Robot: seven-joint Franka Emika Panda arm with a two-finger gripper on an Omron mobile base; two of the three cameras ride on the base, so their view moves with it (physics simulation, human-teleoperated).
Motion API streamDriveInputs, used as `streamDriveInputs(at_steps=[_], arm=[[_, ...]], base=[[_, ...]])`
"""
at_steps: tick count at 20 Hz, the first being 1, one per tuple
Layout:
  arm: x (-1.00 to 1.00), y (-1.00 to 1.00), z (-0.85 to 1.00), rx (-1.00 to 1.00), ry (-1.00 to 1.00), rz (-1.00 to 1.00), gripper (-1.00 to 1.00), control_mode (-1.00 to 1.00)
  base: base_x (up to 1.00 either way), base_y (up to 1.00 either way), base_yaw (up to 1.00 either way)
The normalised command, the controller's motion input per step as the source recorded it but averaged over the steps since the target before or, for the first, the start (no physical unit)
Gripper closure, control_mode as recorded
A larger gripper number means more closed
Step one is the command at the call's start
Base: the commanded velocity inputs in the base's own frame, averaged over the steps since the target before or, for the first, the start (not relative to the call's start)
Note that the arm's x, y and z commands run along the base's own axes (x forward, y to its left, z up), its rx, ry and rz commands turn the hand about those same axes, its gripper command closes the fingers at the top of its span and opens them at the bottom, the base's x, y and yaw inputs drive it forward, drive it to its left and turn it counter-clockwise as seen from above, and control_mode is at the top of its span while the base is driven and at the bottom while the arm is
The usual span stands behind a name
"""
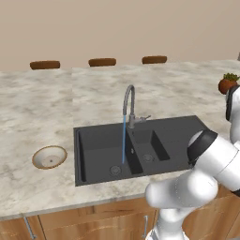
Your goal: Rinse each bowl for a few seconds and place them down in the sink or on the counter.
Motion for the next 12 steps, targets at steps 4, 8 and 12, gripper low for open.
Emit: streamDriveInputs(at_steps=[4,8,12], arm=[[-0.01,-0.28,-0.11,0.01,0.0,0.0,-1.0,-1.0],[-0.11,-0.25,-0.14,0.01,0.0,0.0,-1.0,-1.0],[-0.02,-0.26,-0.09,0.02,0.0,0.0,-1.0,-1.0]], base=[[0.0,0.0,0.0],[0.0,0.0,0.0],[0.0,0.0,0.0]])
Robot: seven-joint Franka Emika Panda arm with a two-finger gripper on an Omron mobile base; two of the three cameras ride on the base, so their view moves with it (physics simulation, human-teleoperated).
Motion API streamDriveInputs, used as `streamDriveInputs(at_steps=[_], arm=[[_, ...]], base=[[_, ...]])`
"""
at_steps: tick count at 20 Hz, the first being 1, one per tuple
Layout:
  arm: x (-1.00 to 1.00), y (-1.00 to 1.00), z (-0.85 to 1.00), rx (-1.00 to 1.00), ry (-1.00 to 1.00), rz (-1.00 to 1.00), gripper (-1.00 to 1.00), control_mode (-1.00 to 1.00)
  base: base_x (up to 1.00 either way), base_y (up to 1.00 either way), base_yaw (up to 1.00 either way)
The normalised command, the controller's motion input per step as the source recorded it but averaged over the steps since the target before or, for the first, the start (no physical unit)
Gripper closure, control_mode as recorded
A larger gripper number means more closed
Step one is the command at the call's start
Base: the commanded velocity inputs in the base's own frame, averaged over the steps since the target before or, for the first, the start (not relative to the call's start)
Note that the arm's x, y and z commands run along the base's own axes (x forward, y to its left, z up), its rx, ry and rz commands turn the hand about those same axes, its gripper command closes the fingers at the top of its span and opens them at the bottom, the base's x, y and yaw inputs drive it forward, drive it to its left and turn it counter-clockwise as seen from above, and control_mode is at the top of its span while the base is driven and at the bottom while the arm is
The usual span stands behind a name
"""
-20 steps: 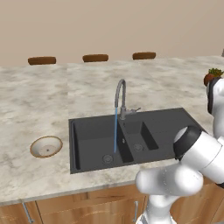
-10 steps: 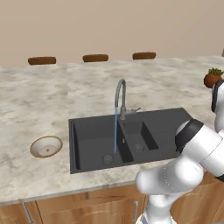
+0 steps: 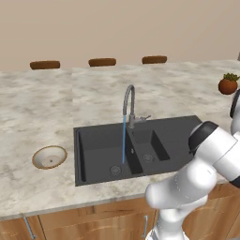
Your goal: Rinse each bowl for a few seconds and place them down in the sink or on the counter.
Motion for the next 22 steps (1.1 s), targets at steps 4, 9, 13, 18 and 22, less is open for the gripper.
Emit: streamDriveInputs(at_steps=[4,9,13,18,22], arm=[[0.0,-0.19,-0.16,0.01,0.0,0.0,-1.0,-1.0],[-0.07,-0.1,-0.2,0.0,0.0,0.0,-1.0,-1.0],[-0.1,-0.04,-0.18,0.0,0.0,0.0,-1.0,-1.0],[0.0,-0.09,-0.12,0.0,0.0,0.0,-1.0,-1.0],[0.0,-0.06,-0.09,0.0,0.0,0.0,-1.0,-1.0]], base=[[0.0,0.0,0.0],[0.0,0.0,0.0],[0.0,0.0,0.0],[0.0,0.0,0.0],[0.0,0.0,0.0]])
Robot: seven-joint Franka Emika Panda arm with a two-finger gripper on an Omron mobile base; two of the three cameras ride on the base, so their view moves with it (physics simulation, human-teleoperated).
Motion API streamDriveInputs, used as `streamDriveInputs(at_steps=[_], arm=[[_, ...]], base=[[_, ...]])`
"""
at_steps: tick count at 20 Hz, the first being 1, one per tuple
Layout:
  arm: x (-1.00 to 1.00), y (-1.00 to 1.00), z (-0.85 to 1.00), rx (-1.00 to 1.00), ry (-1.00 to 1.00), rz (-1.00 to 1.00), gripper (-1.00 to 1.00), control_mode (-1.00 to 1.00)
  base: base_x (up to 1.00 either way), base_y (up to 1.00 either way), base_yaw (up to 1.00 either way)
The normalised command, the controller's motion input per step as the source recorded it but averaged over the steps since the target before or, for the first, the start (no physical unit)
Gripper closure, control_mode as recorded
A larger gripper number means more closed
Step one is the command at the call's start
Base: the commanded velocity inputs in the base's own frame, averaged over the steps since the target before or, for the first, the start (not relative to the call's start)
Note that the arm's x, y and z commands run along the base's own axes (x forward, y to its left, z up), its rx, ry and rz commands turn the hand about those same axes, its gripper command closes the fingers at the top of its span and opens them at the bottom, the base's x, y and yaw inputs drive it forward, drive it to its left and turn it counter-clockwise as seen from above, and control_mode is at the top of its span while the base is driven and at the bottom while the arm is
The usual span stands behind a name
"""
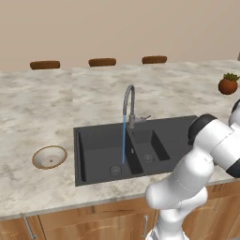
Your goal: Rinse each bowl for a few seconds and place them down in the sink or on the counter.
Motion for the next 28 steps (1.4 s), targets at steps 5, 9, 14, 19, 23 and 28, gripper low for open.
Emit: streamDriveInputs(at_steps=[5,9,14,19,23,28], arm=[[0.02,-0.02,-0.1,0.0,0.0,0.0,-1.0,-1.0],[0.08,0.0,-0.08,0.0,0.0,0.0,-1.0,-1.0],[0.18,-0.01,-0.05,0.0,0.0,0.0,-1.0,-1.0],[0.1,-0.07,-0.07,-0.02,-0.04,0.0,-1.0,-1.0],[0.08,-0.08,-0.08,-0.03,-0.05,0.0,-1.0,-1.0],[0.07,-0.1,-0.04,-0.03,-0.04,0.0,-1.0,-1.0]], base=[[0.0,0.0,0.0],[0.0,0.0,0.0],[0.0,0.0,0.0],[0.0,0.0,0.0],[0.0,0.0,0.0],[0.0,0.0,0.0]])
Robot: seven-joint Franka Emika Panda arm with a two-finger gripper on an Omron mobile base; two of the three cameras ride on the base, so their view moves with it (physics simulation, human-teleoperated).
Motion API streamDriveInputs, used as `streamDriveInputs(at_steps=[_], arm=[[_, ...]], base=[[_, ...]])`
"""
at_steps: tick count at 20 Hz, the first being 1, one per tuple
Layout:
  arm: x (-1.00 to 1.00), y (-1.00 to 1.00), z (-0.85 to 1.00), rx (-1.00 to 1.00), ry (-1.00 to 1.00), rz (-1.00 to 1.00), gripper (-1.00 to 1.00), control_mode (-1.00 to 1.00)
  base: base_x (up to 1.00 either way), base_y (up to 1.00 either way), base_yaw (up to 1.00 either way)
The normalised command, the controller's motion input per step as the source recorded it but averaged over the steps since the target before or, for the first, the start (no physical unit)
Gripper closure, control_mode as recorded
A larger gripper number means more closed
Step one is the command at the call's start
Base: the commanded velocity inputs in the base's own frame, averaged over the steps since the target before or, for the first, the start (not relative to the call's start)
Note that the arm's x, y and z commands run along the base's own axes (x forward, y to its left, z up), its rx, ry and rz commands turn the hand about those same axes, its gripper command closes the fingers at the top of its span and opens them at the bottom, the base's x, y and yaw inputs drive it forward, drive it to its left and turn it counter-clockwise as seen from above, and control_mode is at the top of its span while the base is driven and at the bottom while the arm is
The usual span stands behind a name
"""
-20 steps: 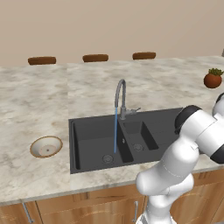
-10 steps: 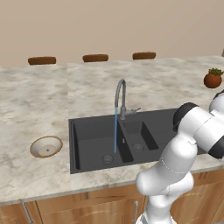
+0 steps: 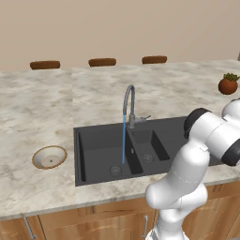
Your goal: Rinse each bowl for a few seconds and place them down in the sink or on the counter.
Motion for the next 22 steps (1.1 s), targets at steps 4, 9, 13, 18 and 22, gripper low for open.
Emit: streamDriveInputs(at_steps=[4,9,13,18,22], arm=[[0.06,-0.06,-0.03,-0.03,-0.01,0.0,-1.0,-1.0],[0.14,-0.05,-0.04,-0.02,0.0,0.0,-1.0,-1.0],[0.15,0.0,-0.06,0.0,0.02,0.0,-1.0,-1.0],[0.13,-0.04,-0.1,0.0,0.01,0.0,-1.0,-1.0],[0.09,-0.16,-0.06,0.0,0.0,0.0,-1.0,-1.0]], base=[[0.0,0.0,0.0],[0.0,0.0,0.0],[0.0,0.0,0.0],[0.0,0.0,0.0],[0.0,0.0,0.0]])
